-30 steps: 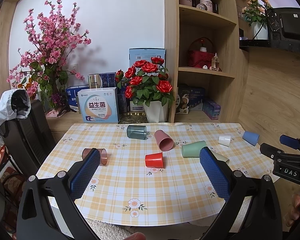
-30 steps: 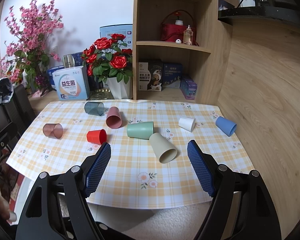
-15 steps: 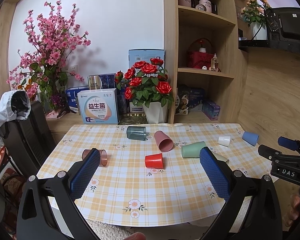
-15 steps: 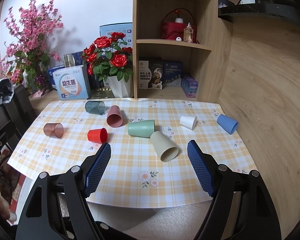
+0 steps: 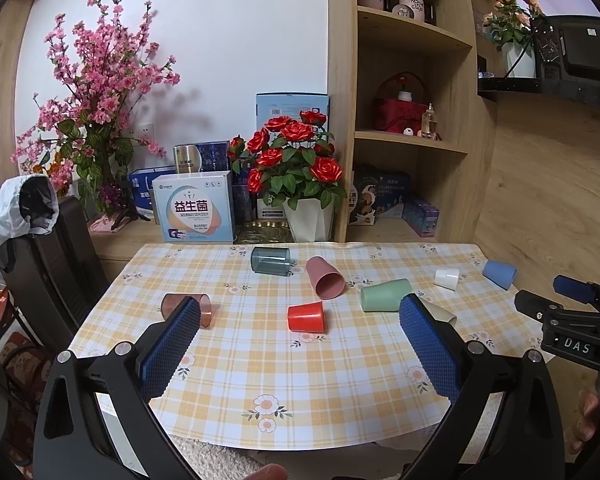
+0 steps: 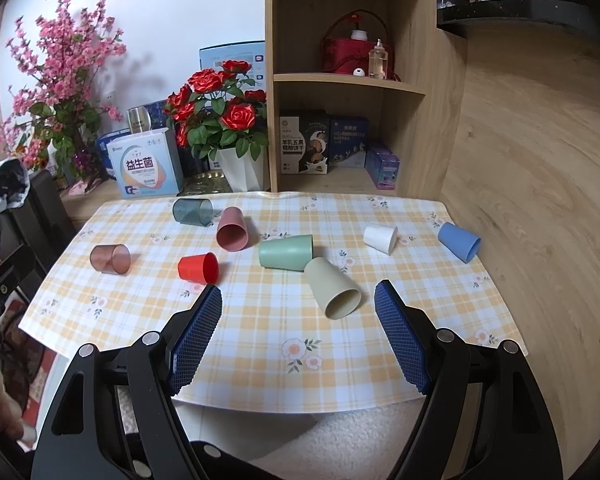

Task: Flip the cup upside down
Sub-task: 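Move the left tool toward the dark teal cup lying on its side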

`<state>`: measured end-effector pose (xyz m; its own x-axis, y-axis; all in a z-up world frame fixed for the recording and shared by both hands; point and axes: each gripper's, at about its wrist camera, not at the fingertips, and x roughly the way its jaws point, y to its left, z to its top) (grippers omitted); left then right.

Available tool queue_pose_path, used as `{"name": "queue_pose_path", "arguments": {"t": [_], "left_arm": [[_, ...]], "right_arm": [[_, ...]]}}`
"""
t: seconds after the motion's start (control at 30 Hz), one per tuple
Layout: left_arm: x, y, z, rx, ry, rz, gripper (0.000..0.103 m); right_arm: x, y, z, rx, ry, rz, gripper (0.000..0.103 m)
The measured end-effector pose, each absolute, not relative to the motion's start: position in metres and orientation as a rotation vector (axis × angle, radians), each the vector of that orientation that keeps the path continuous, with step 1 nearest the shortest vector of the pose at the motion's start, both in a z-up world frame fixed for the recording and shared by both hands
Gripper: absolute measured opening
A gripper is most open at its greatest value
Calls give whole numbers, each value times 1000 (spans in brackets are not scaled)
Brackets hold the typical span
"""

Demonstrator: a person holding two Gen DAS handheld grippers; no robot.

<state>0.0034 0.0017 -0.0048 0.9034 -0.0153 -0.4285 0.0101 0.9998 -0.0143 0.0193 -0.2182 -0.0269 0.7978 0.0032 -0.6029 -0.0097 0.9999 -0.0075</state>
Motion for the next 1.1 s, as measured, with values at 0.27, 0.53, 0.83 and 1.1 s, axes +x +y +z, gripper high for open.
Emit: {"name": "queue_pose_path", "arguments": {"t": [0.27,0.53,0.83,1.1], "left_arm": [[16,12,-12,-97,465,-147,97],[47,35,-28,-22,477,-81,97],[108,73,-54,8,579,-15,97],[161,81,-80,-57,711,-59,97]], "right_arm": [[32,-232,-36,77,634,74,76],[73,-243,-36,77,584,103,91],[134,-257,-70,134,633,96,91],[174,-259,-118,93,776,41,91]]}}
